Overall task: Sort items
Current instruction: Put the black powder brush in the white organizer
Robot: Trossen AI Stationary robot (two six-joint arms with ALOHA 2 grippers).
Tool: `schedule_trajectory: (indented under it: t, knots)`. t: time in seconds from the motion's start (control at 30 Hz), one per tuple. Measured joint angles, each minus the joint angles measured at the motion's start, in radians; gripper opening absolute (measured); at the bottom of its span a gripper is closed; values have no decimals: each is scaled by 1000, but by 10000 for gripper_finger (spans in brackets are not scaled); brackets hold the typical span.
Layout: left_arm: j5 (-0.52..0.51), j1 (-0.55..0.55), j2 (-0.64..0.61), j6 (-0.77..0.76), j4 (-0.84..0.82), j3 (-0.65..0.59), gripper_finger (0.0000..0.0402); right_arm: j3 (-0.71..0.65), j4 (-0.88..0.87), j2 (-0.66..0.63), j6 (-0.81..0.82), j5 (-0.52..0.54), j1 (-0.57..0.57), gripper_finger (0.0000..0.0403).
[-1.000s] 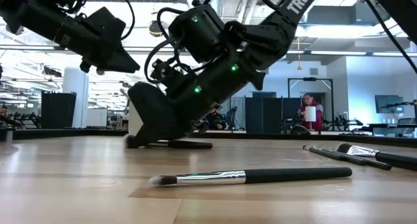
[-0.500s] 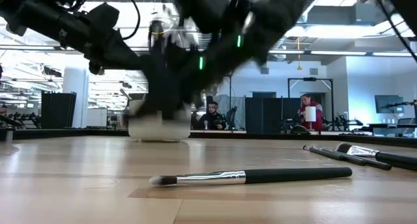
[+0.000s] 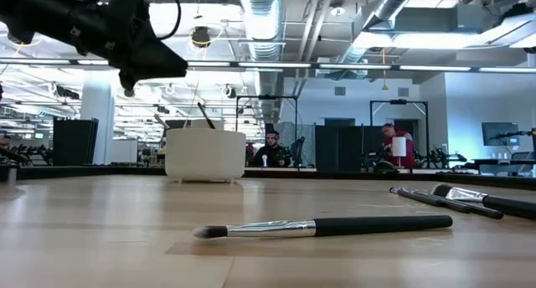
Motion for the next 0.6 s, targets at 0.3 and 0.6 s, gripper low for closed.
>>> schedule_trajectory:
  t: [0.3, 0.6]
  knots:
    - [175, -83, 15, 168, 289, 0, 108, -349, 896, 72, 100, -187, -97, 38]
    - [175, -119, 150, 308, 516, 0, 108, -186, 1182, 364, 321, -312, -181, 53]
